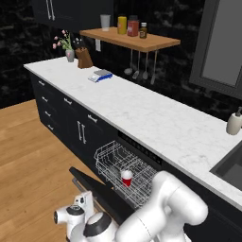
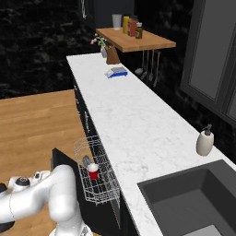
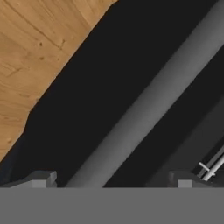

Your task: Pick up the cup and bowl from the counter, place them in the dishwasher, and close the dishwasher door.

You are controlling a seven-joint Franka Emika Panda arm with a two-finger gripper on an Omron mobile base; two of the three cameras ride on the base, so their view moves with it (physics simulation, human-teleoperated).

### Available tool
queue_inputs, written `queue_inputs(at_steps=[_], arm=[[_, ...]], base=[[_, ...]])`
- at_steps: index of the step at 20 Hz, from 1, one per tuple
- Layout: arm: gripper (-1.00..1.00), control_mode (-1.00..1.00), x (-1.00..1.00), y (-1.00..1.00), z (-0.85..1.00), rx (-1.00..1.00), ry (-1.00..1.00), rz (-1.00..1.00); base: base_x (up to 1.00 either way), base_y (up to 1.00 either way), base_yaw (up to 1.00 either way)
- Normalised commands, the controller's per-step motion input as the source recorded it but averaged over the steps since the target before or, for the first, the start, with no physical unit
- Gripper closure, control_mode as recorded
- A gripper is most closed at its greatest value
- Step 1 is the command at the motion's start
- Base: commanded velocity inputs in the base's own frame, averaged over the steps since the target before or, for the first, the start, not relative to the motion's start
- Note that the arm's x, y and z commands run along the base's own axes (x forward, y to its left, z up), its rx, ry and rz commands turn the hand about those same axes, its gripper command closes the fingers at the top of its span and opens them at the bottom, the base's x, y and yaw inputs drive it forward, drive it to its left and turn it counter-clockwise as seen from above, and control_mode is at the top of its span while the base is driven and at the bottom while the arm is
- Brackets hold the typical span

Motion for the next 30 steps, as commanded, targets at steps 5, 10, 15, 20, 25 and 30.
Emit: queue_inputs(at_steps=[5,10,15,20,25,30], arm=[[-1.0,-1.0,0.08,1.0,-1.0,-0.38,0.0,0.11],[-1.0,-1.0,0.56,0.89,-1.0,-0.36,0.05,0.09],[-1.0,-1.0,0.97,-0.22,-0.86,-0.15,0.3,-0.17],[-1.0,-1.0,0.82,-0.05,-1.0,-0.13,0.26,-0.59],[-1.0,-1.0,0.07,-0.42,-1.0,-0.17,0.05,-0.54],[-1.0,-1.0,0.16,-0.46,-1.0,-0.43,-0.09,-0.34]], base=[[0.0,0.0,0.0],[0.0,0.0,0.0],[0.0,0.0,0.0],[0.0,0.0,0.0],[0.0,0.0,0.0],[0.0,0.0,0.0]])
